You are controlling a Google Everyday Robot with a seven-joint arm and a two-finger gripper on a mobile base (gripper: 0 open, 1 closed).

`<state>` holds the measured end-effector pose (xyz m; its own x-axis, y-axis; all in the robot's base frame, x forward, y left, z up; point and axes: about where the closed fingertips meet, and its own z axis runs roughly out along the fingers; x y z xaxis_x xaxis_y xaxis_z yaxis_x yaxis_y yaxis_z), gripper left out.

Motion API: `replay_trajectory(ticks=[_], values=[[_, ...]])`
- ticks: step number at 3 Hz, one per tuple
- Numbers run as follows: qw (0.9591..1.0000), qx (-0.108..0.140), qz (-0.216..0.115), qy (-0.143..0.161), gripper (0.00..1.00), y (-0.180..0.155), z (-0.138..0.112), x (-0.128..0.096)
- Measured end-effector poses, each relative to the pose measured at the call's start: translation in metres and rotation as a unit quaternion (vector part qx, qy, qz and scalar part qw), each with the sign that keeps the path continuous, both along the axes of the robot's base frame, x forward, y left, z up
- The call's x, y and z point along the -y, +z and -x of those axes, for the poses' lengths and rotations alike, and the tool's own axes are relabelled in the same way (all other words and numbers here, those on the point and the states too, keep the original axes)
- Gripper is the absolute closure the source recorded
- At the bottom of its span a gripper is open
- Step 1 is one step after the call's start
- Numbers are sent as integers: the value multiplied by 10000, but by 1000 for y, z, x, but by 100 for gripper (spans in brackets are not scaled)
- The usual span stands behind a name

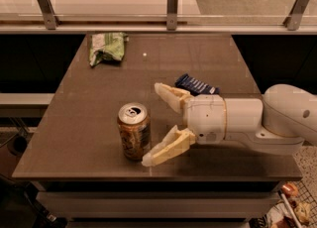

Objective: Move orange can near green jalapeno chip bag

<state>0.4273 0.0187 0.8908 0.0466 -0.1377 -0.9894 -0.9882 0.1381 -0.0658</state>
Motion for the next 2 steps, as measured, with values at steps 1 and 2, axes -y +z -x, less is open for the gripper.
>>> replay_trajectory(ticks=[1, 2], values=[[9999, 44, -47, 85, 0, 1, 2, -10], [9998, 42, -43, 164, 8, 1, 6, -21]])
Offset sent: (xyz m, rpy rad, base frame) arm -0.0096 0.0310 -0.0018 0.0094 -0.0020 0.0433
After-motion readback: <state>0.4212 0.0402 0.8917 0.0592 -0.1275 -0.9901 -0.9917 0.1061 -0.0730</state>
